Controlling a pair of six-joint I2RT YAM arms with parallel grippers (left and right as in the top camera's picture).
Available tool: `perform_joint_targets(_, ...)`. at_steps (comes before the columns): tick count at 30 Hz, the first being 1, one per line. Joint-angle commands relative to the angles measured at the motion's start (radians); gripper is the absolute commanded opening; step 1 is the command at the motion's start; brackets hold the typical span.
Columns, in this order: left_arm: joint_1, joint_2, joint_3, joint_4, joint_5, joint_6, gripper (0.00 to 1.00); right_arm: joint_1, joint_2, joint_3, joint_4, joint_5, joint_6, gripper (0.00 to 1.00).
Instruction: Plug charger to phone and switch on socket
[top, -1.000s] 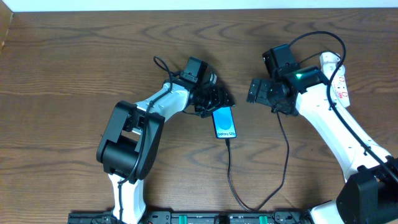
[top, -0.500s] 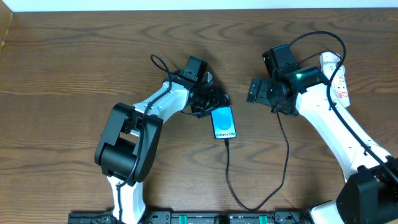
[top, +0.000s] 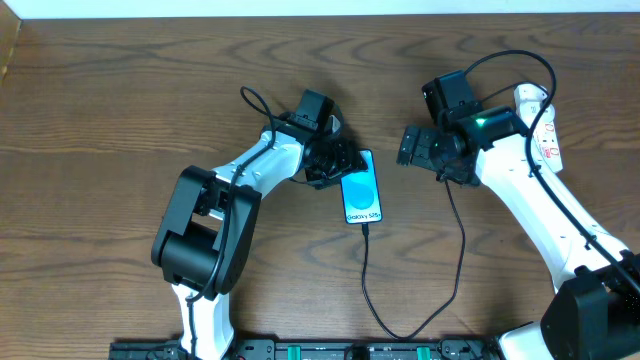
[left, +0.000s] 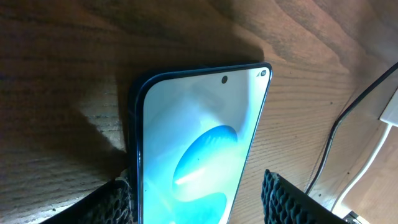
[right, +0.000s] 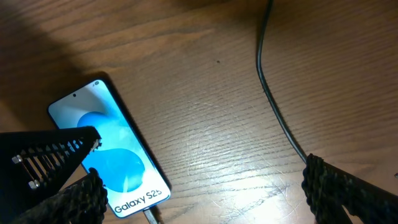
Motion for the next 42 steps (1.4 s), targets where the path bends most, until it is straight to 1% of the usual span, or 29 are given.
perform_joint_targets(1,0.004,0.07,-0.047,-0.033,-0.174,0.029,0.67,0.004,-0.019,0.005,-0.002,0.015,0.01,0.99)
perform_joint_targets(4,0.006,0.07,-0.047,-0.033,-0.216,0.035,0.68,0.004,-0.019,0.005,-0.008,0.015,0.01,0.99)
perform_joint_targets(7,0.008,0.069,-0.046,-0.032,-0.253,0.062,0.71,0.004,-0.019,0.005,-0.012,0.015,0.01,0.99)
perform_joint_targets(13,0.013,0.069,-0.045,-0.033,-0.326,0.123,0.73,0.004,-0.019,0.005,-0.017,0.015,0.01,0.99)
perform_joint_targets(21,0.013,0.069,-0.045,-0.034,-0.354,0.137,0.75,0.004,-0.019,0.005,-0.019,0.015,0.01,0.99)
perform_joint_targets(24,0.013,0.064,-0.033,-0.035,-0.36,0.189,0.81,0.004,-0.019,0.005,-0.024,0.014,0.01,0.99)
perform_joint_targets(25,0.013,0.054,-0.023,-0.049,-0.394,0.202,0.85,0.004,-0.019,0.005,-0.027,0.015,0.01,0.99)
perform_joint_targets(26,0.013,0.041,-0.012,-0.065,-0.43,0.214,0.87,0.004,-0.019,0.005,-0.028,0.015,0.01,0.99)
perform_joint_targets(29,0.013,-0.014,0.02,-0.115,-0.519,0.273,0.9,0.004,-0.019,0.005,-0.029,0.015,0.01,0.99)
perform_joint_targets(30,0.013,-0.051,0.034,-0.138,-0.556,0.307,0.91,0.004,-0.019,0.005,-0.028,0.015,0.01,0.99)
perform_joint_targets(33,0.013,-0.144,0.042,-0.166,-0.617,0.349,0.93,0.004,-0.019,0.005,-0.027,0.014,0.011,0.99)
perform_joint_targets(39,0.013,-0.362,0.042,-0.221,-0.759,0.354,0.94,0.004,-0.019,0.005,-0.031,0.008,0.011,0.99)
perform_joint_targets(42,0.013,-0.481,0.042,-0.261,-0.801,0.354,0.95,0.004,-0.019,0.005,-0.036,0.008,0.011,0.99)
